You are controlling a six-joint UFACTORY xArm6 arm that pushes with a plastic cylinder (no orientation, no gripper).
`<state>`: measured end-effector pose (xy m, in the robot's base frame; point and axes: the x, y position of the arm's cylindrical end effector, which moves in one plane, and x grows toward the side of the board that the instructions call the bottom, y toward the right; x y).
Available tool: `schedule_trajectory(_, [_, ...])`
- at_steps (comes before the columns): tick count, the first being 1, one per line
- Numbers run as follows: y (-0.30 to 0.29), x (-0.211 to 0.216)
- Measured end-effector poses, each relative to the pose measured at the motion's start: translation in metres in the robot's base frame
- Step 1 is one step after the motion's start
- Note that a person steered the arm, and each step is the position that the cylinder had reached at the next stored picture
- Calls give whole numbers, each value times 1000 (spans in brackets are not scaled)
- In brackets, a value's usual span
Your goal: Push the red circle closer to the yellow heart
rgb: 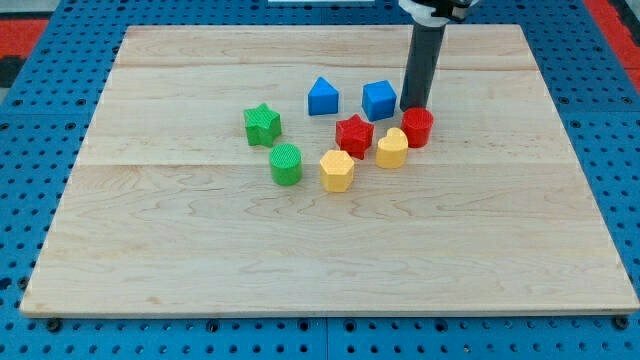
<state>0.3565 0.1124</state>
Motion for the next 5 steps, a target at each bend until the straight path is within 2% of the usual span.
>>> schedule_trajectory(1, [42, -3])
schedule_trajectory(2, [85, 28])
schedule_trajectory(4, [27, 34])
schedule_trajectory(5, [27, 33])
